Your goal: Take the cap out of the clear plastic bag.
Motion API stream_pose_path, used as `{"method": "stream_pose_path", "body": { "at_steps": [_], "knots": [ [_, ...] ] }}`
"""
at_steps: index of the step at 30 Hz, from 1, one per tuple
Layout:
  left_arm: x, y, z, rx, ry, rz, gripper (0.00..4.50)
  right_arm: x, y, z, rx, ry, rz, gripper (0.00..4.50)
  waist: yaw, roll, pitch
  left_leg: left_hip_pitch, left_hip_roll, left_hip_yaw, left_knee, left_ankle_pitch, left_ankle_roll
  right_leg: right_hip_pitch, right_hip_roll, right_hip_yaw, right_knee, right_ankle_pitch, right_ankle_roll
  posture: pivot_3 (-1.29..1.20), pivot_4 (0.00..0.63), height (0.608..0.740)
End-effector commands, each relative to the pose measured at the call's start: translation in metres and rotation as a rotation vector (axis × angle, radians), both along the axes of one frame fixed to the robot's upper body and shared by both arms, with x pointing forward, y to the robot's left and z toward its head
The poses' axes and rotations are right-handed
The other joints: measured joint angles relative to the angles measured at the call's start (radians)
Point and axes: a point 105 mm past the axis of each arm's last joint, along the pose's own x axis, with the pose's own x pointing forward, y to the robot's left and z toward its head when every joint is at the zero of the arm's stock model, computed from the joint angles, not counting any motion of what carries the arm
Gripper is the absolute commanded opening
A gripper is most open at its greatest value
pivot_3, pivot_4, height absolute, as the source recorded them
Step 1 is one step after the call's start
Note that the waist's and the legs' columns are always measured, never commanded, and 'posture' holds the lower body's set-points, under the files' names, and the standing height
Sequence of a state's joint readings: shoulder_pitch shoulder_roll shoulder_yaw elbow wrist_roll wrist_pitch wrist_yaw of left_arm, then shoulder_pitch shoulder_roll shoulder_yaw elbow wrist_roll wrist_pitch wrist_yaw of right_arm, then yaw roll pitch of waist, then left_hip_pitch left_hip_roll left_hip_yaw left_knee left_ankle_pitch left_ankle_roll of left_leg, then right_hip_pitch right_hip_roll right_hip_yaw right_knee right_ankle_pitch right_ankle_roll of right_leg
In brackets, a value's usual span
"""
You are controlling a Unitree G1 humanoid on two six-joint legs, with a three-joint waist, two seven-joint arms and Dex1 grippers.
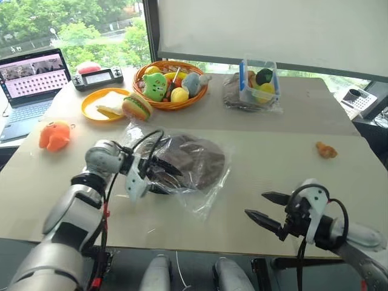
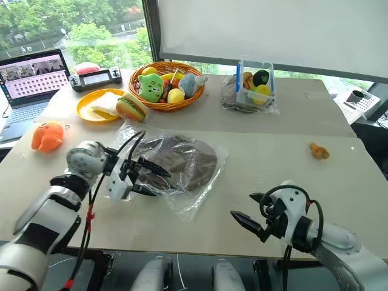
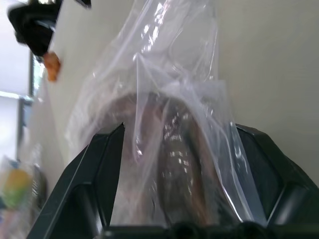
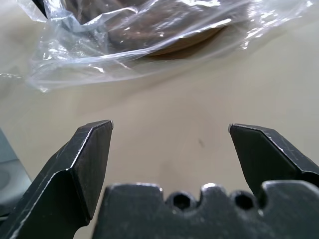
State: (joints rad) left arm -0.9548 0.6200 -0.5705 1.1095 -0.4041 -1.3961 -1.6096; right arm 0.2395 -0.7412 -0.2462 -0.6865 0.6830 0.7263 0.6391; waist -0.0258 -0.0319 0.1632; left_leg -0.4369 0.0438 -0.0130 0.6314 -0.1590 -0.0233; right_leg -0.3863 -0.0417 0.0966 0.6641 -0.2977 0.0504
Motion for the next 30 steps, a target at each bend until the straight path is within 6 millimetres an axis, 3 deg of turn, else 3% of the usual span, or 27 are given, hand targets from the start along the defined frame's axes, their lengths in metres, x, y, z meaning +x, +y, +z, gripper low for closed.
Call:
{"method": "stream_pose_path", "body": {
  "at_steps": [1, 4, 7, 11, 15, 19, 24, 30],
  "knots": [
    [-0.012, 0.017, -0.003, 0.051, 0.291, 0.098, 3.45, 0.003, -0.001, 0.006, -0.010, -0.034, 0.039, 4.50, -0.012, 0.000, 0.000, 0.000, 0.000, 0.000, -0.001, 0.000, 0.000, 0.000, 0.000, 0.000, 0.000, 0.000, 0.000, 0.00, 0.150, 0.740],
    [-0.045, 0.023, 0.003, -0.013, 0.597, 0.151, 3.45, 0.006, -0.004, 0.007, -0.011, -0.031, 0.048, 4.50, -0.022, 0.001, 0.001, 0.000, 0.001, 0.000, -0.002, 0.000, 0.000, -0.001, 0.000, 0.000, 0.000, 0.002, -0.004, 0.00, 0.150, 0.740],
    [-0.080, 0.010, 0.012, -0.104, 0.876, 0.244, 3.45, 0.010, -0.005, 0.007, -0.011, -0.030, 0.055, 4.50, -0.025, 0.002, 0.001, 0.001, 0.003, 0.000, -0.003, 0.000, 0.000, 0.000, 0.000, -0.001, 0.001, 0.002, -0.006, 0.00, 0.150, 0.740],
    [-0.060, -0.033, 0.033, -0.397, 1.019, 0.436, 3.45, 0.013, -0.003, 0.006, -0.007, -0.023, 0.067, 4.50, 0.006, 0.003, 0.003, 0.003, 0.004, 0.001, -0.001, 0.000, 0.000, 0.004, -0.001, -0.005, 0.002, -0.002, 0.000, 0.00, 0.150, 0.740],
    [-0.032, -0.052, 0.033, -0.587, 0.996, 0.551, 3.45, 0.013, -0.001, 0.006, -0.007, -0.013, 0.075, 4.50, 0.015, 0.002, 0.003, 0.007, 0.005, 0.004, 0.002, 0.000, 0.000, 0.008, -0.001, -0.005, 0.000, -0.002, 0.000, 0.00, 0.150, 0.740],
    [-0.025, -0.056, 0.005, -0.546, 0.880, 0.583, 3.45, 0.013, -0.004, 0.009, -0.010, -0.011, 0.077, 4.50, 0.003, 0.002, 0.003, 0.007, 0.005, 0.006, 0.000, 0.000, 0.000, 0.007, 0.000, -0.002, 0.000, -0.002, 0.000, 0.00, 0.150, 0.740],
    [-0.037, -0.070, -0.012, -0.460, 0.778, 0.474, 3.45, 0.014, -0.007, 0.011, -0.022, -0.009, 0.073, 4.50, 0.009, 0.004, 0.003, 0.004, 0.004, 0.007, -0.004, 0.000, 0.000, 0.001, 0.000, 0.000, 0.000, 0.001, -0.007, 0.00, 0.150, 0.740],
    [-0.068, -0.085, 0.000, -0.335, 0.744, 0.243, 3.45, 0.015, -0.008, 0.012, -0.023, -0.009, 0.060, 4.50, 0.013, 0.004, 0.003, 0.002, 0.004, 0.007, -0.003, 0.000, 0.000, 0.001, 0.000, 0.000, 0.000, 0.001, -0.007, 0.00, 0.150, 0.740]
  ]
}}
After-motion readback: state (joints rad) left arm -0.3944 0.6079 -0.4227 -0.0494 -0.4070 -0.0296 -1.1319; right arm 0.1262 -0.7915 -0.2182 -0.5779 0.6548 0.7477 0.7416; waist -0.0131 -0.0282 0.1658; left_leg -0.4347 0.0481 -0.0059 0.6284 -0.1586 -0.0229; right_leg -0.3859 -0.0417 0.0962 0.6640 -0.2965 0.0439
